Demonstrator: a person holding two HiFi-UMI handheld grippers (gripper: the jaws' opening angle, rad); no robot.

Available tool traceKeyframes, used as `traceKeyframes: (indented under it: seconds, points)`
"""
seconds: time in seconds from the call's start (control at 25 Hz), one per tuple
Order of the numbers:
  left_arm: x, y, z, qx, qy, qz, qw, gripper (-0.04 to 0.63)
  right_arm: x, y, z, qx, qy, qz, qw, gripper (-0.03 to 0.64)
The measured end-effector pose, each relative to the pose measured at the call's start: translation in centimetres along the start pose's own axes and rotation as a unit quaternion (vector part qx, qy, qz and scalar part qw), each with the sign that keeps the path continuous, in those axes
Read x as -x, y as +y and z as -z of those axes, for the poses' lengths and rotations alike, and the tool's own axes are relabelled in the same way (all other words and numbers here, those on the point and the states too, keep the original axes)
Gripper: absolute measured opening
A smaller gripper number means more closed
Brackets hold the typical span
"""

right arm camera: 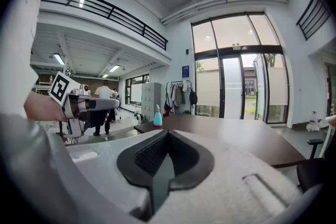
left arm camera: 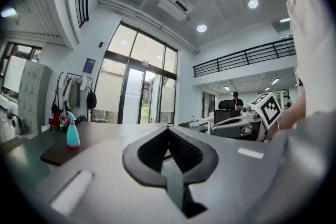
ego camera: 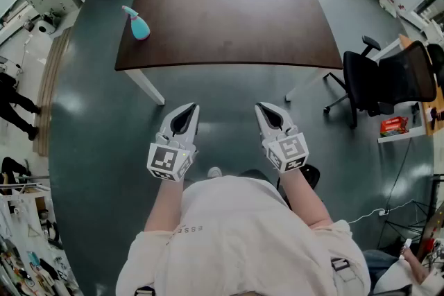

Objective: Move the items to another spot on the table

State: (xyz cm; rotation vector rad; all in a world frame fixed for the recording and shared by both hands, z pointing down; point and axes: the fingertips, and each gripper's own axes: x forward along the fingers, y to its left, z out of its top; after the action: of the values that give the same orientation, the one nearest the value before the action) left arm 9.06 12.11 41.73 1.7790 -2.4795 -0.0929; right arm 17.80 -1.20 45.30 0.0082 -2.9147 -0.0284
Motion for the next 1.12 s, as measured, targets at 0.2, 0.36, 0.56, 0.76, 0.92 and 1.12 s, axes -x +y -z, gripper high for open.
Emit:
traceKeyframes:
  seconds: [0.2,0.36,0.56,0.76,0.92,1.12]
  points:
    - [-0.1,-0.2,0.2,0.001,0.003,0.005,1.0000,0.017,-0.1,0.0,0.2,0.000,0.002,0.000,1.000,-0.009]
    - [-0.2,-0.3,0.2,0.001,0.004,0.008,1.0000,0.017,-0.2,-0.1,0.0,0.003,0.002,0.000,1.000,-0.009]
    - [-0.4,-0.1,0.3,0.010,0.004,0.010,0.9999,0.017,-0.6,-0.3,0.2,-0.008,0.006,0.008,1.000,-0.009]
    - [-0.1,0.6,-0.2,0.008,-0.001,0.009,0.9999,0.017,-0.9,-1.4,-0.4,-0.027,-0.007,0.030,0.999,-0.008]
    - [0.8,2.3,0.0,0.009,0.001,-0.004,1.0000,0.017,-2.5,-0.4,-0.6,-0.023,-0.005,0.018,1.000,-0.009]
    - [3.1,4.5,-0.8,0.002,-0.005,-0.036,0.9993,0.017,-5.0,1.7,-1.3,-0.014,0.000,-0.017,1.000,-0.008]
